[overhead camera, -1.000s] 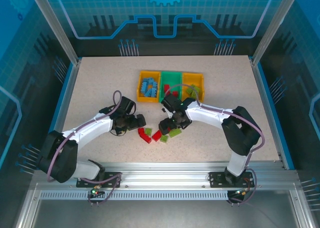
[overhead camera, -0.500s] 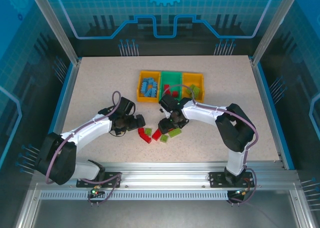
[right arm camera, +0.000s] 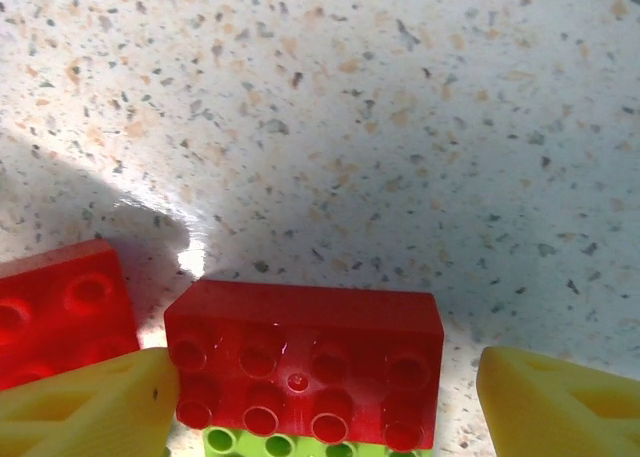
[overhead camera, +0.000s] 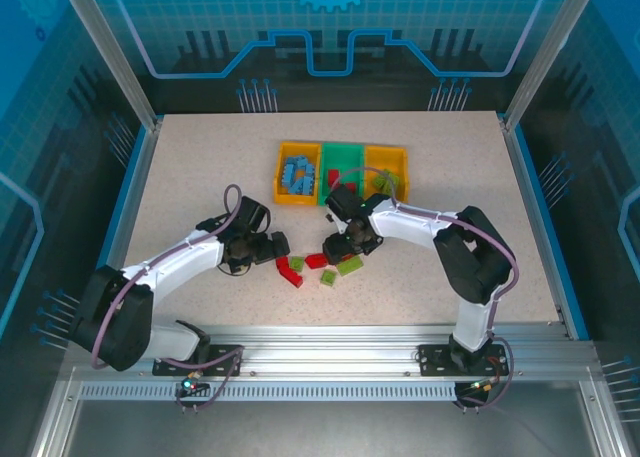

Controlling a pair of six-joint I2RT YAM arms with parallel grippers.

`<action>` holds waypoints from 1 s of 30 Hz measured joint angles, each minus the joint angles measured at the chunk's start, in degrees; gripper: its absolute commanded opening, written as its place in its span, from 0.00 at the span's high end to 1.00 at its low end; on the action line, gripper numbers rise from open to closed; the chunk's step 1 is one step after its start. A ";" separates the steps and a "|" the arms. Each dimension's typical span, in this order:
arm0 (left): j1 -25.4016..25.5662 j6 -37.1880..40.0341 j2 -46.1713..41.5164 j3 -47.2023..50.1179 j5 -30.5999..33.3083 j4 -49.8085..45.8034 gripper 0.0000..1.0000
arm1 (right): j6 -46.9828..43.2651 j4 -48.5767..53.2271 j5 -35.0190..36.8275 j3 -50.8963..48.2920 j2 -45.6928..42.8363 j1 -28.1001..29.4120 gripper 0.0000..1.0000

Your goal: Sort the legos into containers by color

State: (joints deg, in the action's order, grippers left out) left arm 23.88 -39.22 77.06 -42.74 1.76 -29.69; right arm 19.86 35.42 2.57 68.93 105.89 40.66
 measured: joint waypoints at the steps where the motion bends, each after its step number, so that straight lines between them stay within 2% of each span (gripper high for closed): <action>1: -0.04 -0.11 0.00 0.04 0.00 0.04 0.01 | -0.13 0.00 -0.02 -0.09 -0.04 -0.20 0.21; 9: -0.09 -1.36 0.00 0.15 0.00 0.02 0.01 | -0.87 -0.42 -0.02 -0.26 -0.11 0.57 0.18; 18: -0.48 -1.40 0.15 0.09 0.22 -0.13 0.01 | -0.85 -0.28 0.63 -0.35 1.64 1.79 0.20; 26: -0.92 -2.95 3.96 -1.92 1.05 -1.99 0.01 | -0.87 1.49 1.77 1.33 3.06 1.81 0.26; 30: -1.51 -3.37 5.84 -3.37 1.03 -2.43 0.01 | -1.40 1.66 1.97 1.55 3.06 1.81 0.35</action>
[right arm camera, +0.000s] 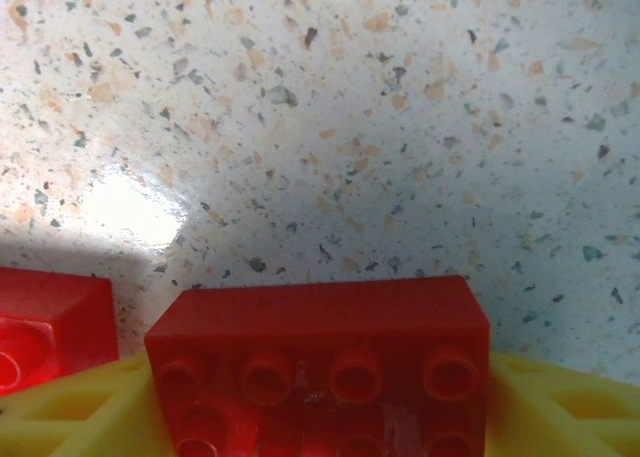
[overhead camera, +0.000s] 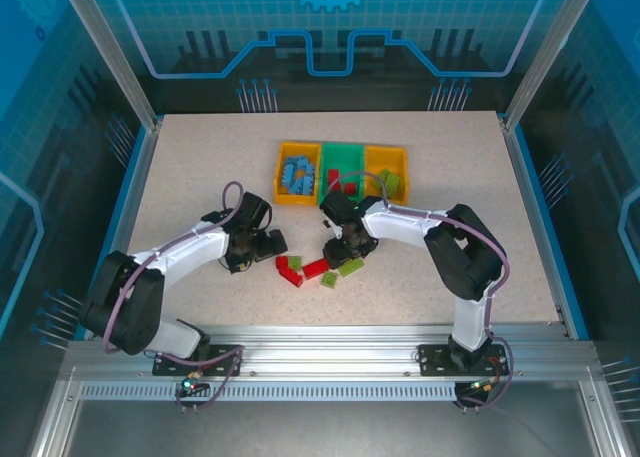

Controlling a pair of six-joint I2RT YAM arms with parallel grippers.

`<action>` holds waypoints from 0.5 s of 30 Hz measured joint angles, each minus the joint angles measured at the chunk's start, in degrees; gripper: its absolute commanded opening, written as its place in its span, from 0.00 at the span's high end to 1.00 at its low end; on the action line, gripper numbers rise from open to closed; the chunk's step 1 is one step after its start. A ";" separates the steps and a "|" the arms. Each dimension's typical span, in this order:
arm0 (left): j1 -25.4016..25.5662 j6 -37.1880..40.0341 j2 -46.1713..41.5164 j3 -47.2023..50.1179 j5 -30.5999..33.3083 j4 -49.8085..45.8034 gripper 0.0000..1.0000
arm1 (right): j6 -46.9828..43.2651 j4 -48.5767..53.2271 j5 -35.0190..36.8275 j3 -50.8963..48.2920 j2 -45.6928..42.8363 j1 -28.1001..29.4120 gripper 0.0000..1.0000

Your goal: Sort the legos into containers by color

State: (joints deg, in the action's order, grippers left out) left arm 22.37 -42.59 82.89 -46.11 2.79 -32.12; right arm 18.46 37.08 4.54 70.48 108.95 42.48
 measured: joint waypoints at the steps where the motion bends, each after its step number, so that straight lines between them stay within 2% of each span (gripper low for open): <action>1: -0.13 0.00 0.66 -0.50 0.00 -0.07 0.01 | -0.17 0.15 0.00 0.09 0.00 0.00 0.37; 4: -0.57 0.02 2.16 -1.77 0.00 -0.15 0.01 | -0.35 0.22 0.04 0.07 -0.26 -0.04 0.43; 9: -1.03 0.09 5.16 -3.41 -0.02 -0.13 0.01 | 0.20 -1.44 -0.48 -2.21 -2.23 -1.29 0.46; 15: -1.22 0.70 7.74 -4.04 0.00 -0.59 0.01 | 1.33 -1.62 -1.03 -5.49 -9.33 -8.79 0.46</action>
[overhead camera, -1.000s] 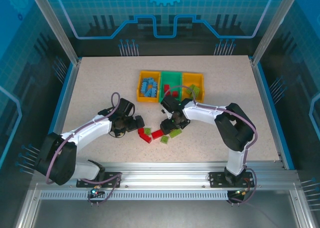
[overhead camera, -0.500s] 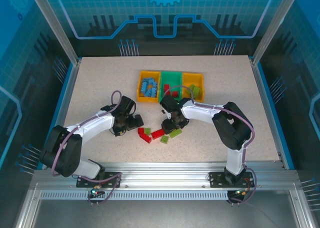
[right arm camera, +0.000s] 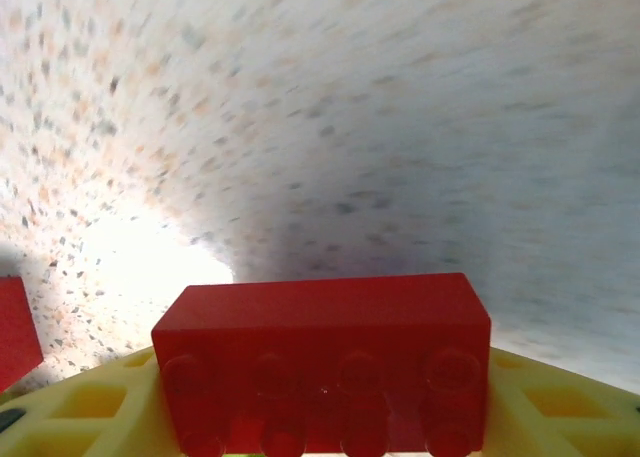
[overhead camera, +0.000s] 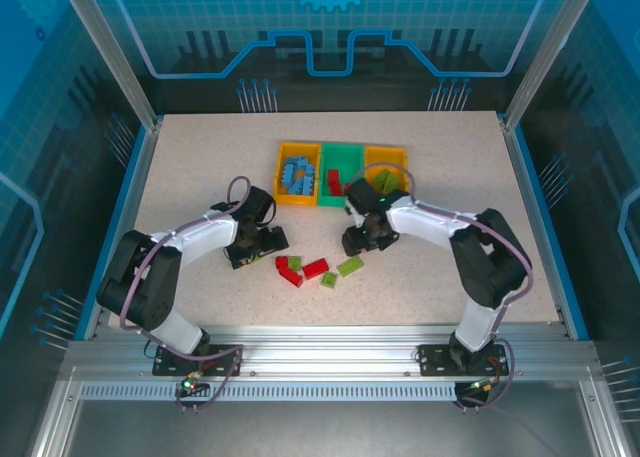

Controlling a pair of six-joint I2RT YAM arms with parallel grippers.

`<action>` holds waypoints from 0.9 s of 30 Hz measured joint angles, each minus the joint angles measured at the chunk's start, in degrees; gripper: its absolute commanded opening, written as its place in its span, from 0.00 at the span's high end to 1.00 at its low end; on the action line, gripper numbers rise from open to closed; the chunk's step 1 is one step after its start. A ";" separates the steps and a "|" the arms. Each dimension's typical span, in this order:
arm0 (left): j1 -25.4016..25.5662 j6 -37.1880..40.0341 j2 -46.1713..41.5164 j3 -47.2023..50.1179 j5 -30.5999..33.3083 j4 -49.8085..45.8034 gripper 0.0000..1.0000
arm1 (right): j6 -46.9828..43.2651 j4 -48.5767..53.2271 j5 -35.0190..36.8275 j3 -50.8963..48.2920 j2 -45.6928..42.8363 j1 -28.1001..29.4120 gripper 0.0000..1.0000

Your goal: Sort the legos into containers by color

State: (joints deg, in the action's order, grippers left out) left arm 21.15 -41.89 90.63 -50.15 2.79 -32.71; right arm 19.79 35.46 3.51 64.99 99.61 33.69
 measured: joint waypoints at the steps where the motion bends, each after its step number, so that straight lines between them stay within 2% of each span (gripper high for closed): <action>1: -0.04 0.00 0.33 -0.07 0.00 0.00 0.01 | 0.15 -0.02 -0.28 -0.13 -1.79 -1.31 0.47; 6: -0.68 0.00 1.42 -0.28 -0.02 -0.02 0.03 | 0.72 -0.61 -1.90 -0.02 -9.35 -5.86 0.47; 9: -0.81 0.02 2.23 -0.94 0.00 -0.44 0.06 | 0.48 0.50 -2.67 2.97 -9.46 -7.10 0.47; 14: -1.03 0.24 3.41 -1.92 0.04 -1.73 0.10 | 0.31 1.09 -3.96 13.22 -2.75 -7.13 0.47; 22: -1.18 0.48 4.48 -2.86 0.52 -3.30 0.18 | 3.91 4.35 -3.08 33.07 15.47 -7.78 0.45; 24: -1.22 0.83 4.68 -2.97 0.63 -3.50 0.20 | 4.68 5.64 -2.84 36.24 18.73 -8.17 0.41; 27: -1.25 1.46 4.70 -2.97 0.83 -3.85 0.25 | 5.22 7.76 -2.45 41.29 21.94 -8.50 0.30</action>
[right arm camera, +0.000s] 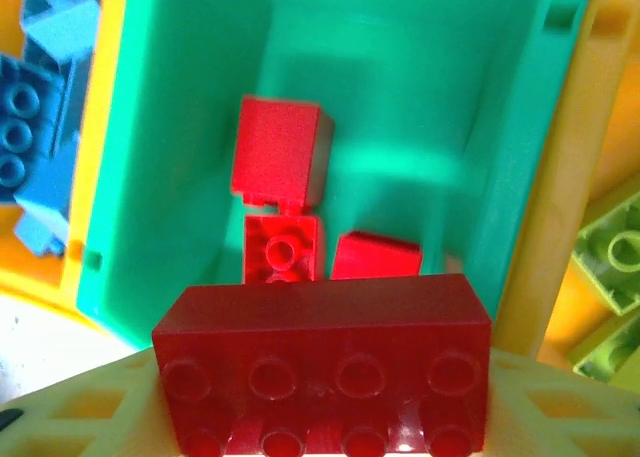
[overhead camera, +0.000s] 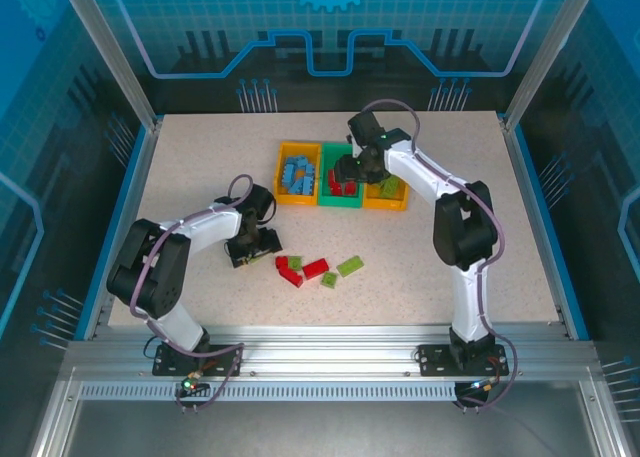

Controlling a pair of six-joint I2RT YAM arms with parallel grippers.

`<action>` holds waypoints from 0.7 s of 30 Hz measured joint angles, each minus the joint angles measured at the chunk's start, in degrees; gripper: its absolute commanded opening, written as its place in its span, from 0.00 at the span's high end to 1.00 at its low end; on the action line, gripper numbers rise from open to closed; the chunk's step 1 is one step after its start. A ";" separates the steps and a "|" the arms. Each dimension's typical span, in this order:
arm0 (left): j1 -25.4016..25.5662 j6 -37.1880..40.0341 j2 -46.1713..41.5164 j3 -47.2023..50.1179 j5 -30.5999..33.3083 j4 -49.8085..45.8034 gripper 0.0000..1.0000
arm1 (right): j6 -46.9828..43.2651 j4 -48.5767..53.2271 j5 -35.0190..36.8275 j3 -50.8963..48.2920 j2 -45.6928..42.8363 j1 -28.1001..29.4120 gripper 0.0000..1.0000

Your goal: Sort the legos into containers by color

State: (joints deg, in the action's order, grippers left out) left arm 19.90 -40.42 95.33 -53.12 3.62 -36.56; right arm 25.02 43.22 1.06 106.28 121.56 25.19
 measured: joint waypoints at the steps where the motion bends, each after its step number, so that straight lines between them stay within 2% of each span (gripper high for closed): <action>1: -0.04 0.07 0.09 0.00 0.09 -0.11 0.27 | 0.09 0.39 0.04 1.51 0.79 -0.04 0.27; 6: -0.20 0.15 0.20 -0.11 0.17 -0.48 0.35 | 0.52 2.36 0.07 4.70 2.56 -0.13 0.15; 14: -0.24 0.48 0.15 -0.42 0.02 -0.74 0.44 | 0.90 2.78 -0.72 4.35 2.08 -0.15 0.13; 17: -0.26 0.59 0.13 -0.52 -0.20 -0.74 0.46 | 0.96 2.60 -0.66 1.51 -0.68 -0.15 0.11; 21: -0.24 1.64 0.13 -0.85 -0.94 -0.15 0.47 | 1.42 1.51 -0.15 -6.01 -8.72 -0.63 0.10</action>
State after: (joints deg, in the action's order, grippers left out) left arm 19.66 -38.79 95.46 -53.98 2.68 -36.71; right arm 26.44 44.73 0.91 100.27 112.84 24.56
